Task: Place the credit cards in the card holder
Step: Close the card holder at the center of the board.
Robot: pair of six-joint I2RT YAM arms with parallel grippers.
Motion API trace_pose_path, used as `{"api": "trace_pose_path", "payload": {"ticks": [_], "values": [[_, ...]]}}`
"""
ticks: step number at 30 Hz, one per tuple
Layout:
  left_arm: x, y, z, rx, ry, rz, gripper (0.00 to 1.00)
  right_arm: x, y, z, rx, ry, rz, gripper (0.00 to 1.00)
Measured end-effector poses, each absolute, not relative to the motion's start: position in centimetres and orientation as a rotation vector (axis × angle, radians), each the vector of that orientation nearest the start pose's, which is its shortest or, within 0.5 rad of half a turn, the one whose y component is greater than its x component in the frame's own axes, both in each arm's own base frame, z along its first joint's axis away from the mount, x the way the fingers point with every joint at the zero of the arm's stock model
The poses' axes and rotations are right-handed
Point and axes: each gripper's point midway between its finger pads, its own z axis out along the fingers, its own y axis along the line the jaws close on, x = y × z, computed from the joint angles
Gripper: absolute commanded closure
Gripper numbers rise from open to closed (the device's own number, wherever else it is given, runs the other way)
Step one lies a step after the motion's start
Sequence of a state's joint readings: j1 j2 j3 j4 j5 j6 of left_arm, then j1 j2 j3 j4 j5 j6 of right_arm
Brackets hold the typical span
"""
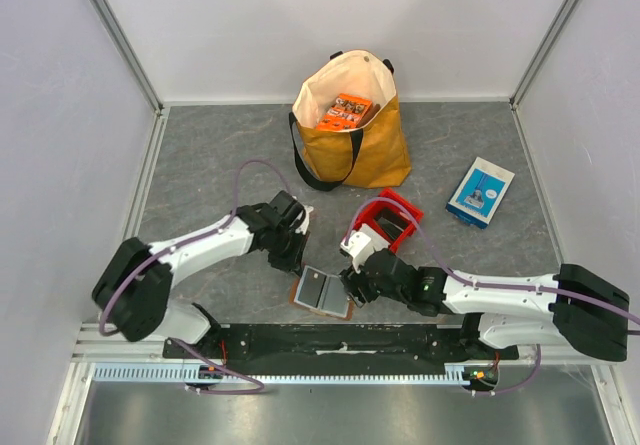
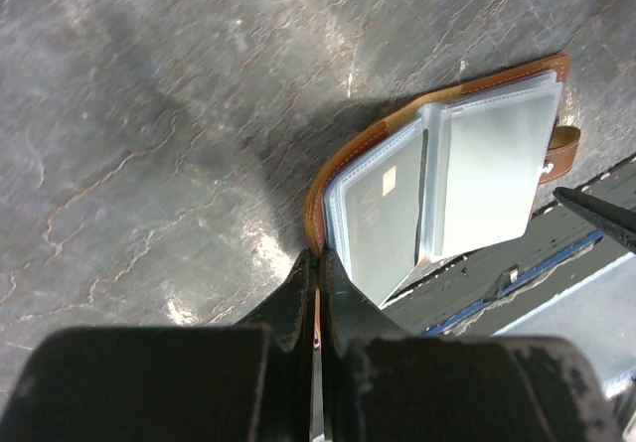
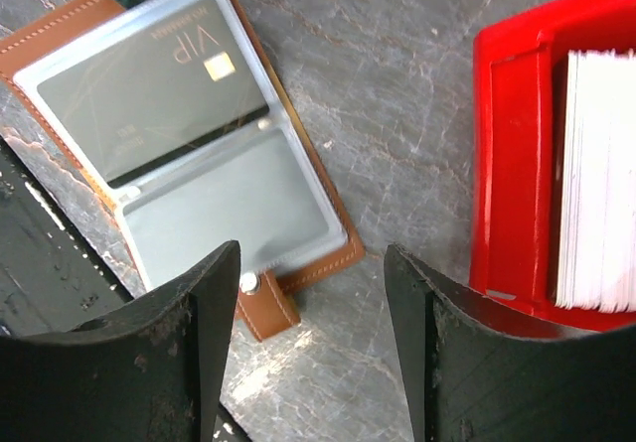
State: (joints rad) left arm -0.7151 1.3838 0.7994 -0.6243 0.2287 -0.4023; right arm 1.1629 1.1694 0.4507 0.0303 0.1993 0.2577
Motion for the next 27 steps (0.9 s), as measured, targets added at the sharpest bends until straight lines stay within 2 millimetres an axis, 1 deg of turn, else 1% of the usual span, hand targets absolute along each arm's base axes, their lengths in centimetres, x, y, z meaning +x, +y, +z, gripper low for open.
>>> {"api": "trace_pose_path", "payload": {"ticks": [4,7,11,18,24,27], "values": [[16.6,-22.0,4.4,0.616,2.908,-0.539,0.98,14.8,27.5,5.5,-0.967,2.056,0.518,0.36],[16.9,-22.0,4.3,0.677,2.931,-0.508,0.98,14.4,27.8,5.3,-1.008,2.047,0.535,0.36],[17.3,-21.4,4.7,0.744,2.930,-0.448,0.98,13.5,28.1,5.0,-1.048,2.059,0.581,0.36],[17.6,-19.9,4.7,0.763,2.948,-0.381,0.98,12.1,28.3,3.9,-1.095,2.115,0.636,0.38],[17.6,-19.7,4.7,0.761,2.950,-0.365,0.98,11.0,28.6,2.4,-1.135,2.175,0.672,0.37],[17.4,-19.6,4.6,0.761,2.950,-0.365,0.98,10.7,29.1,2.2,-1.136,2.177,0.694,0.38]]}}
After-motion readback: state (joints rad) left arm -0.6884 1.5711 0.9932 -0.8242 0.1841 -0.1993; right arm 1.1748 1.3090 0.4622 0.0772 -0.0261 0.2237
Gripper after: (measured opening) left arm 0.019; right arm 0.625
